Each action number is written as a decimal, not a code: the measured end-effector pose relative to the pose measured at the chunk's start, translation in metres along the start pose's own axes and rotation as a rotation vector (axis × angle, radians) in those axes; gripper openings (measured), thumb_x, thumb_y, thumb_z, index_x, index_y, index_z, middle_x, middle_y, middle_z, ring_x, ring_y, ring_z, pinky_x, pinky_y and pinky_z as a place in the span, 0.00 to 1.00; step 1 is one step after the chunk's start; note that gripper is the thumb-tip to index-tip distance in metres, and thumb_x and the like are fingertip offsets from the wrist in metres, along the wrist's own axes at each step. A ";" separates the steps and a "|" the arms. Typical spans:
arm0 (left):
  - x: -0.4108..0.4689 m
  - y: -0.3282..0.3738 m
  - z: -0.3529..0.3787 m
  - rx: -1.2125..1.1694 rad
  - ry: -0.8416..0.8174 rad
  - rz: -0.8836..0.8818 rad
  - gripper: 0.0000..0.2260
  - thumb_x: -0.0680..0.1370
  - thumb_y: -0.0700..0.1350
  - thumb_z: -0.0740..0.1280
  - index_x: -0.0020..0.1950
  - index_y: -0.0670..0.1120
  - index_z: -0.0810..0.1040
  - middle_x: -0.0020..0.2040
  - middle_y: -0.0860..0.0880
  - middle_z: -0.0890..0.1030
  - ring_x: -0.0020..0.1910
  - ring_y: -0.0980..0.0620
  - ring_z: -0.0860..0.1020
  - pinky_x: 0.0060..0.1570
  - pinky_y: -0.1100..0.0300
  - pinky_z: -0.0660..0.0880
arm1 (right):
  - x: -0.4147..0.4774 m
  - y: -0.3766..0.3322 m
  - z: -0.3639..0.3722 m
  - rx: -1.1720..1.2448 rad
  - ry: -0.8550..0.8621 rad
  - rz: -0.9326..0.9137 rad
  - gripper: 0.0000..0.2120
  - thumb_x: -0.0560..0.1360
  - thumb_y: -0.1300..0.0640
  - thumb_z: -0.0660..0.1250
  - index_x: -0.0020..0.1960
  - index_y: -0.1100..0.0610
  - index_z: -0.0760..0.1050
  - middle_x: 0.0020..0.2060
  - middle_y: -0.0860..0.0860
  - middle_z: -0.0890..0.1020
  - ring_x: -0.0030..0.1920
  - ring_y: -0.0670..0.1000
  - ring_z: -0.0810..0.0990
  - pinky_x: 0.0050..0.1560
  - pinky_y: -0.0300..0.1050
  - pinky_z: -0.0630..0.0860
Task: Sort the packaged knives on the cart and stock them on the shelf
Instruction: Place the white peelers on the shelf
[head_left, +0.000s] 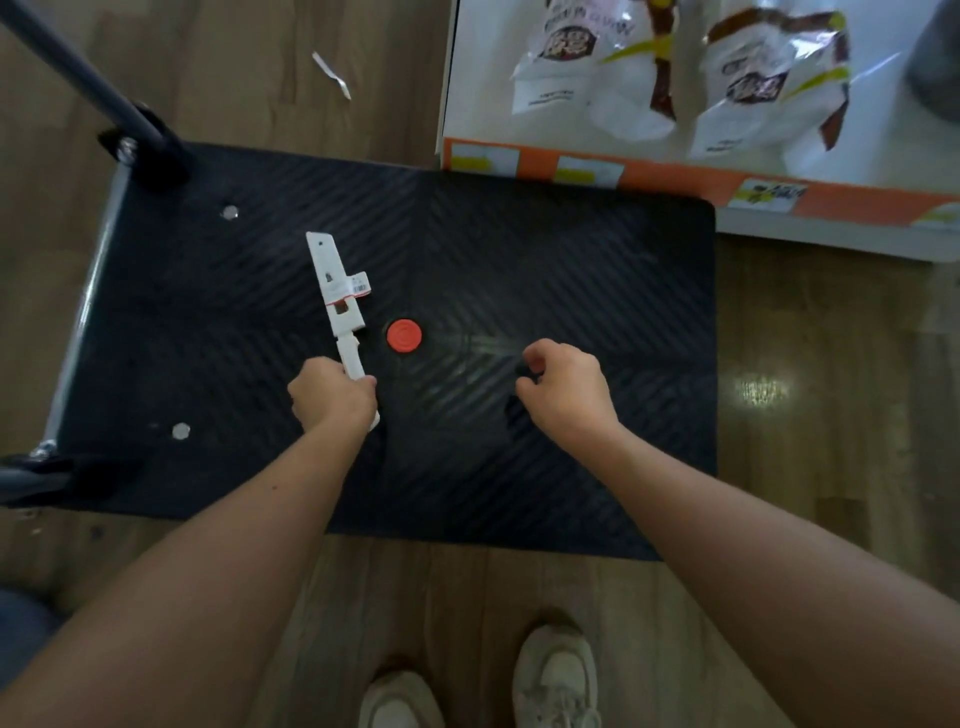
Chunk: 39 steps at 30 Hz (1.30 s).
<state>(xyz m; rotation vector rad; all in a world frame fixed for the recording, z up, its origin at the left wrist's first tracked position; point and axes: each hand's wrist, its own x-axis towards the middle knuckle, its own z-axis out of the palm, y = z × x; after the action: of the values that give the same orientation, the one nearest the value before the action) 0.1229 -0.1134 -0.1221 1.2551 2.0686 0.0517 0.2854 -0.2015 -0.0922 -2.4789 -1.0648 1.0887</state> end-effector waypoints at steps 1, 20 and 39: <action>-0.007 0.004 -0.004 -0.014 -0.014 -0.018 0.11 0.74 0.41 0.68 0.55 0.38 0.79 0.54 0.40 0.81 0.53 0.43 0.79 0.44 0.56 0.73 | -0.005 -0.003 -0.006 0.009 -0.002 0.001 0.14 0.76 0.61 0.62 0.61 0.57 0.73 0.56 0.52 0.77 0.54 0.52 0.76 0.49 0.43 0.73; -0.279 0.149 -0.239 -0.096 -0.083 0.589 0.10 0.75 0.42 0.66 0.55 0.42 0.79 0.49 0.47 0.82 0.46 0.53 0.79 0.48 0.64 0.70 | -0.226 -0.114 -0.275 0.033 0.133 -0.061 0.17 0.76 0.59 0.64 0.65 0.58 0.72 0.59 0.55 0.76 0.58 0.53 0.76 0.55 0.43 0.72; -0.548 0.326 -0.376 -0.261 -0.081 1.007 0.12 0.76 0.45 0.66 0.57 0.43 0.79 0.50 0.48 0.81 0.49 0.54 0.77 0.48 0.66 0.68 | -0.406 -0.114 -0.552 0.123 0.463 -0.043 0.19 0.76 0.57 0.64 0.66 0.57 0.71 0.62 0.56 0.77 0.59 0.56 0.76 0.57 0.47 0.73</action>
<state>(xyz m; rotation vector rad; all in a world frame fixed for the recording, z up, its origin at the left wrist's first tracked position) 0.3049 -0.2574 0.5809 1.9389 1.1284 0.6820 0.4326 -0.3645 0.5665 -2.4231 -0.8737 0.5062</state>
